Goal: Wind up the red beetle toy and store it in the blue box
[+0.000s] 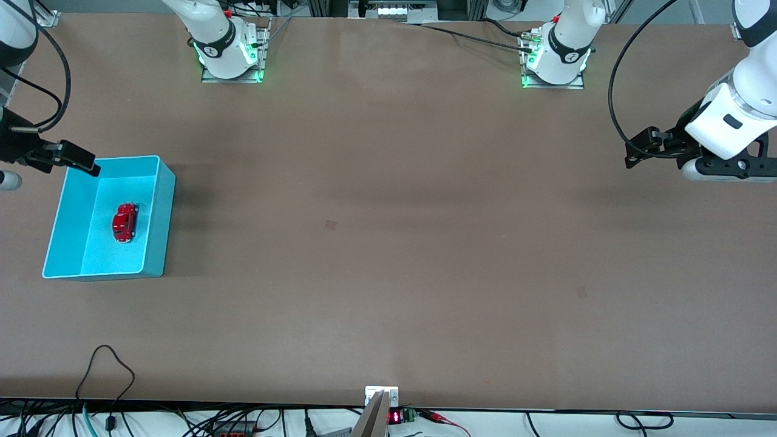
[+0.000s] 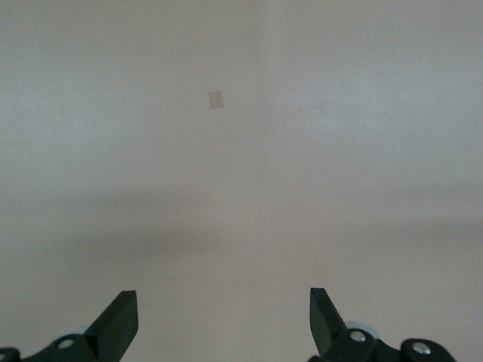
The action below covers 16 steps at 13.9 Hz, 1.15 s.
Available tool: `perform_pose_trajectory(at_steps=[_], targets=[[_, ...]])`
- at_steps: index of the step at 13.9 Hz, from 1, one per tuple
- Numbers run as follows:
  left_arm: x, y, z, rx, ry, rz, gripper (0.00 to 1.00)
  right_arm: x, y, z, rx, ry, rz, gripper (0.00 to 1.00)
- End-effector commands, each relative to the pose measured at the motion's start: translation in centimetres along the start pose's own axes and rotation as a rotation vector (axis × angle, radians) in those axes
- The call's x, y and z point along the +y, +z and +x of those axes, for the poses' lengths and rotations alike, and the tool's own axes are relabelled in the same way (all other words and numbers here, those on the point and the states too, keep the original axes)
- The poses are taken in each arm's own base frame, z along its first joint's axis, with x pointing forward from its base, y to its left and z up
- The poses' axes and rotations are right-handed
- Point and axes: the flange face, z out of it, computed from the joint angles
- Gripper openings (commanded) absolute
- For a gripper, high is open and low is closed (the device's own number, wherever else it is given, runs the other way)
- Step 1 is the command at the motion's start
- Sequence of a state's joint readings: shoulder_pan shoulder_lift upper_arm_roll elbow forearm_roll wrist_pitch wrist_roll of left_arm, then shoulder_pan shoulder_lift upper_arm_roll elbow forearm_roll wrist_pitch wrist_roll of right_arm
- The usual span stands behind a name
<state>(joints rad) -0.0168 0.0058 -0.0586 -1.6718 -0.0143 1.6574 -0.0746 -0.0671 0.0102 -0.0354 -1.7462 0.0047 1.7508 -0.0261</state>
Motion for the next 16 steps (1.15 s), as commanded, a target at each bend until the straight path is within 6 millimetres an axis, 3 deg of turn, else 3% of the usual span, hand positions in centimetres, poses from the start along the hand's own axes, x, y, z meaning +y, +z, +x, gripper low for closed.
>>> perform_pose_trajectory(at_steps=[1,9,16], targets=[[0.4,-0.6,0.2,-0.007,-0.006,-0.018,1.00,0.0,-1.5,-1.7,0.016,0.003,-0.011,1.00],[0.3,-0.6,0.2,-0.009,-0.003,-0.018,1.00,0.0,-2.8,-2.1,-0.008,0.006,-0.001,1.00],[0.0,-0.5,0.3,-0.010,-0.011,-0.020,1.00,-0.1,-2.6,-2.5,-0.044,-0.002,-0.003,1.00]])
